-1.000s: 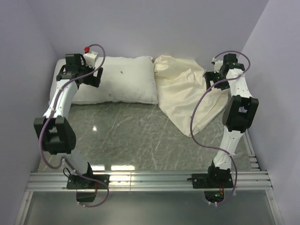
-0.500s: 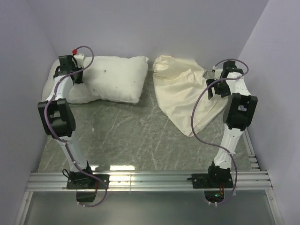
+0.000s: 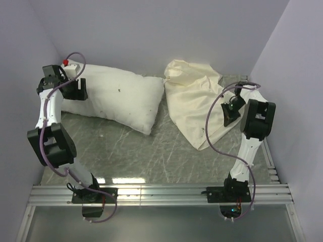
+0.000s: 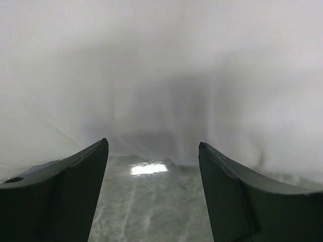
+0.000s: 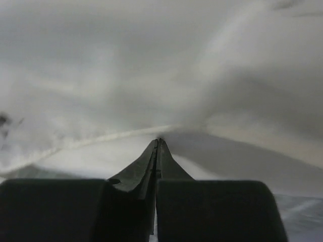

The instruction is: Put the pillow into the pillowcase

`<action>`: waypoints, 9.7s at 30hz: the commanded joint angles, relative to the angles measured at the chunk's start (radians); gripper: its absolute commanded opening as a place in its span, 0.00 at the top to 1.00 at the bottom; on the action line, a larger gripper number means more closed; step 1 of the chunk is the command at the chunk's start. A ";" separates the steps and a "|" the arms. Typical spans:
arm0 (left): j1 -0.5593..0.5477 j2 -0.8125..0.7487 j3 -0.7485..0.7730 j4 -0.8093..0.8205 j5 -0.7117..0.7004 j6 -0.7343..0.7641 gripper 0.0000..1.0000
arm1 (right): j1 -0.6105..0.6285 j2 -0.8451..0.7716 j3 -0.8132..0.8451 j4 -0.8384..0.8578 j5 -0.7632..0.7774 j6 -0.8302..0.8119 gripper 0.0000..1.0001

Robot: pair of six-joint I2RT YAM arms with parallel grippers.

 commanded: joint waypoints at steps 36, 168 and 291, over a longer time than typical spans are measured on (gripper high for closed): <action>-0.877 -0.090 -0.510 0.455 0.213 -0.509 0.01 | -0.070 0.097 0.407 0.084 0.003 0.041 1.00; -1.068 0.956 0.926 1.322 -0.108 0.029 0.97 | -0.161 -1.464 -0.894 -0.125 -0.151 -0.840 0.79; -1.093 0.228 -0.185 0.480 0.039 -0.648 1.00 | 0.042 -0.208 -0.250 0.219 0.084 0.071 0.50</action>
